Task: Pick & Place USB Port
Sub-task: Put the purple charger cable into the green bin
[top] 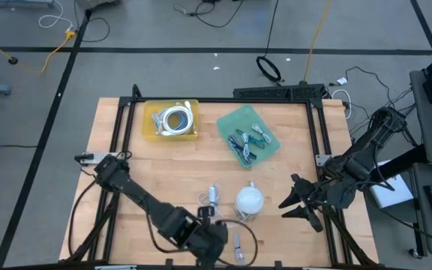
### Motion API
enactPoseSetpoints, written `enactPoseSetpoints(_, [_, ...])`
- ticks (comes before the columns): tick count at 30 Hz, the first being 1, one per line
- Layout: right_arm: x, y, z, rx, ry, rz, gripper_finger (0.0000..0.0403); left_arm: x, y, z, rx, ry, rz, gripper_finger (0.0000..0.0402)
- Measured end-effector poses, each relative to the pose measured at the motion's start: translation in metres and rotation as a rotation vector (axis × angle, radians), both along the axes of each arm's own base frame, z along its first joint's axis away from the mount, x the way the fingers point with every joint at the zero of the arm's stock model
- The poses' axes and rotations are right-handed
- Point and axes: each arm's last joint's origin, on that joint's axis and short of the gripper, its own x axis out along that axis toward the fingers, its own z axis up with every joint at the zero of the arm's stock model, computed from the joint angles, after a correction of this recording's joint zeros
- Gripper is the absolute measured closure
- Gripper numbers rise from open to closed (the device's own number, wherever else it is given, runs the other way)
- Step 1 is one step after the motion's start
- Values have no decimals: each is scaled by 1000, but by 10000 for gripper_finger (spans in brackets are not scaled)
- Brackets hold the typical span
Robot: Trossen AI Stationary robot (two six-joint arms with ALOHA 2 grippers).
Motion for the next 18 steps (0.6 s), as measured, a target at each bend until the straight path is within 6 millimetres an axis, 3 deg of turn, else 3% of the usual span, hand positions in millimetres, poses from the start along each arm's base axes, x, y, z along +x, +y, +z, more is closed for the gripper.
enactPoseSetpoints(10, [-1,-2,-4,-22,32,-37,269,33,1,-69,72,151,-240,399])
enactPoseSetpoints(15, [-3,-2,-20,0,96,-63,269,46,8,-75,85,103,-293,385])
enactPoseSetpoints(18, [-5,-1,-34,49,161,-72,269,57,17,-72,-35,88,-182,370])
